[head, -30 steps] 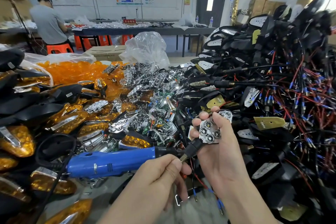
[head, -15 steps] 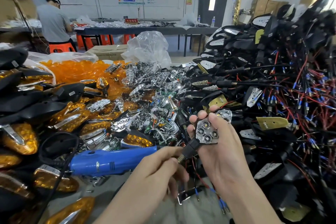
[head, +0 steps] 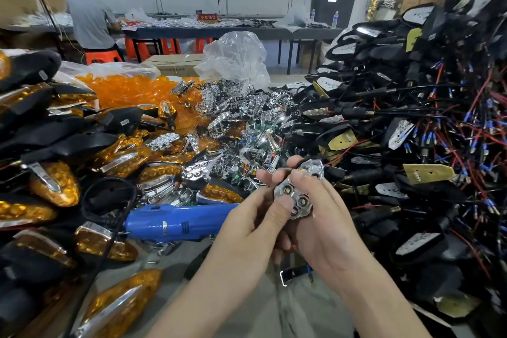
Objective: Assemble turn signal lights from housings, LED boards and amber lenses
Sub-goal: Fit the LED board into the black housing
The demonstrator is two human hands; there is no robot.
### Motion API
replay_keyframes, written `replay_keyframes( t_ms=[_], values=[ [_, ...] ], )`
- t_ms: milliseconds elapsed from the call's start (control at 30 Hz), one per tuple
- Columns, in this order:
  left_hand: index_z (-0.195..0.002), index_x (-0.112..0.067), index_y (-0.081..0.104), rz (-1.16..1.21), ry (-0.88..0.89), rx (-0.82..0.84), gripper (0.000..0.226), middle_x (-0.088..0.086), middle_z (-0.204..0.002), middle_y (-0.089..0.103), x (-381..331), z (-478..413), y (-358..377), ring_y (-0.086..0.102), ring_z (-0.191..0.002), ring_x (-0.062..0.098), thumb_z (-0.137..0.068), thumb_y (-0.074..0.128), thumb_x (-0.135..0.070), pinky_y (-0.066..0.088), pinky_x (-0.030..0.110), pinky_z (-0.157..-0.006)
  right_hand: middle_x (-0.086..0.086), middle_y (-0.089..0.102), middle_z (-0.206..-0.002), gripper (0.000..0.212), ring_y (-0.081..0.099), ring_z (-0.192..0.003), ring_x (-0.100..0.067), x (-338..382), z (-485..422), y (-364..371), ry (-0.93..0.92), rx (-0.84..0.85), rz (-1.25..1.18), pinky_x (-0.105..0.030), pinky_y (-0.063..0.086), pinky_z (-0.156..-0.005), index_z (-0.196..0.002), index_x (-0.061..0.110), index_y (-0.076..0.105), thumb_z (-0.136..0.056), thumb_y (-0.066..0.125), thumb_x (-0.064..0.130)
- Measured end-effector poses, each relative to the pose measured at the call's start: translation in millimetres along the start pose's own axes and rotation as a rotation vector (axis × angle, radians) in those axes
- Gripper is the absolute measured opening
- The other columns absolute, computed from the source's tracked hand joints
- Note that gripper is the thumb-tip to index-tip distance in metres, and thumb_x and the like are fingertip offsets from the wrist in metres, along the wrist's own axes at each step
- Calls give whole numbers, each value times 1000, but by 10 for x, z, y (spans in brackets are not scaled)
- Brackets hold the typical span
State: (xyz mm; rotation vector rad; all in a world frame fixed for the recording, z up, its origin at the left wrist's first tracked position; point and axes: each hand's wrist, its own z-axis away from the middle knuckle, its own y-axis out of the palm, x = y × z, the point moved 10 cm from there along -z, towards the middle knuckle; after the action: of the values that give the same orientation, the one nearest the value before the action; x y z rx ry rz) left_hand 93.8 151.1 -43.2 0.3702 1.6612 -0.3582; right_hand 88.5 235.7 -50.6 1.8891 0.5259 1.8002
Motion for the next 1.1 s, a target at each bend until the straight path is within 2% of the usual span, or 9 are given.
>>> replay_keyframes(
  t_ms=[67,167,300,433,633,733,867,1000,1100],
  values=[
    [-94,-31,68,1,-9,6,29,-2,-59,57,-3,7,5,52,-53,12,-83,56,-55,45,23,-52,-16,73,-108,35,70,-69,-24,-11,6,6,12,15,-7,-27,44,-34,-114,15,57,-83,66,28],
    [-93,-33,68,28,-28,-1,29,-2,-58,55,12,10,15,49,-53,12,-78,57,-55,43,23,-51,-11,75,-99,16,70,-66,-24,-27,5,15,31,29,-9,-27,45,-35,-100,25,68,-84,65,25],
    [-101,-22,66,38,-42,-32,41,-1,-58,53,35,14,-12,46,-53,14,-77,57,-54,40,24,-50,-9,75,-95,15,70,-65,-24,-14,11,25,25,17,1,-27,44,-35,-93,29,72,-82,61,29],
    [-102,-18,64,66,-74,-54,38,0,-57,49,69,24,-30,42,-51,14,-82,58,-49,35,22,-47,-3,76,-91,20,71,-67,-22,-17,39,72,40,41,49,-28,45,-36,-76,32,76,-83,58,32],
    [-95,-35,67,107,-59,-74,30,-4,-55,44,26,22,-36,38,-49,12,-73,61,-54,31,23,-45,0,75,-88,17,75,-78,-20,12,46,100,14,55,16,-32,49,-39,-82,32,78,-86,64,42],
    [-93,-44,66,130,-64,-75,23,-4,-54,43,9,29,-34,38,-48,12,-73,61,-54,31,23,-46,-4,73,-89,27,74,-86,-21,16,23,87,3,46,-19,-34,52,-42,-85,29,76,-84,60,51],
    [-101,-39,66,148,-84,-70,15,-4,-52,41,16,39,-36,35,-44,11,-88,61,-42,30,20,-43,-5,73,-89,27,74,-93,-23,22,-7,22,-22,6,-8,-33,60,-63,-80,26,74,-88,60,48],
    [-106,-27,63,108,-104,-75,16,-1,-49,40,43,49,-63,34,-40,11,-95,58,-37,30,19,-42,-5,77,-94,30,75,-83,-23,49,-23,-20,-50,-5,108,-34,61,-65,-76,28,76,-91,55,44],
    [-105,-22,61,98,-116,-75,16,-4,-47,42,65,52,-50,34,-38,9,-97,56,-35,30,18,-41,-6,77,-96,29,74,-86,-24,70,-36,-39,-78,0,139,-37,61,-73,-78,27,76,-93,55,40]
  ],
)
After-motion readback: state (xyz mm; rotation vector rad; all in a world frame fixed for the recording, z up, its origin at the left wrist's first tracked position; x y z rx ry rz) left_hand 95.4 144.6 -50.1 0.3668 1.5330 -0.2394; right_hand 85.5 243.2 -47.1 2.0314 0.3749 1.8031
